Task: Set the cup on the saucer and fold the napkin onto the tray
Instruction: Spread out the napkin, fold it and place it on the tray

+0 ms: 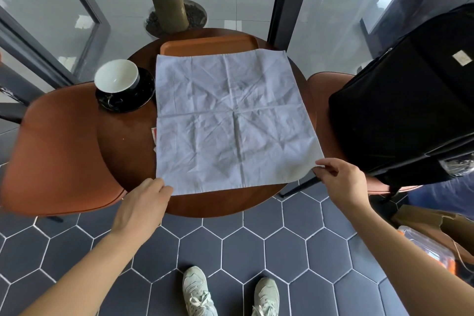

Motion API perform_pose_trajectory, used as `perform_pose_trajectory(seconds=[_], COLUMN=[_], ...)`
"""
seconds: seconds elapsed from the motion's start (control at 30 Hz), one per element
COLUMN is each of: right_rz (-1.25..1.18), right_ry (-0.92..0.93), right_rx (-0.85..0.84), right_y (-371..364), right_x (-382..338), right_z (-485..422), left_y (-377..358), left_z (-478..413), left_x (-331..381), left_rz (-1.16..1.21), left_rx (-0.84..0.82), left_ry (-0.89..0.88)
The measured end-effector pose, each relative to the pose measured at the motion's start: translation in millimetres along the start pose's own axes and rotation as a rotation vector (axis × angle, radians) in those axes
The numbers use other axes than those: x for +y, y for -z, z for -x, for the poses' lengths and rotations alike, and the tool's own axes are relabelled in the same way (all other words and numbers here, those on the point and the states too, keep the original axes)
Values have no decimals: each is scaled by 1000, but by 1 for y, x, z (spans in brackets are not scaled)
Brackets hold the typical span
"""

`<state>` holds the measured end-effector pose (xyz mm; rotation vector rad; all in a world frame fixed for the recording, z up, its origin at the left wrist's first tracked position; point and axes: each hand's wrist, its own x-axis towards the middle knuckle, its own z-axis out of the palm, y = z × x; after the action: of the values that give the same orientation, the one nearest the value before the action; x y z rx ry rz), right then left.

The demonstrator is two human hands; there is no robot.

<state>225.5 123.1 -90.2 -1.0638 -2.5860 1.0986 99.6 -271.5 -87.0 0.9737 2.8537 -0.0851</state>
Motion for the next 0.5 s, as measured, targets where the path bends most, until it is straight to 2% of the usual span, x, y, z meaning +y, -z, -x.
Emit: perform_pose_trajectory(seconds=[0.1,0.2,0.27,0.37,0.43,0.5], right_rz=[-22,-47,-36,64,76,57], right_ry=[-16,-21,-7,143,252,287], right_rx=[2,5,10,66,58,19], right_y=[4,8,9,13,16,19], right_x=[1,1,1,0,1,1], right_z=[0,-1,-2,-1,0,0], left_y=[2,3,2,0,0,1], left_z=[1,1,1,5,8,9], left_x=[-2,-6,-12,-12,-9,-8], left_rz=[56,-40,-3,172,261,287], left_rx=[89,114,185,293,300,287], left_ry=[6,-117,-136,-110,-71,-2])
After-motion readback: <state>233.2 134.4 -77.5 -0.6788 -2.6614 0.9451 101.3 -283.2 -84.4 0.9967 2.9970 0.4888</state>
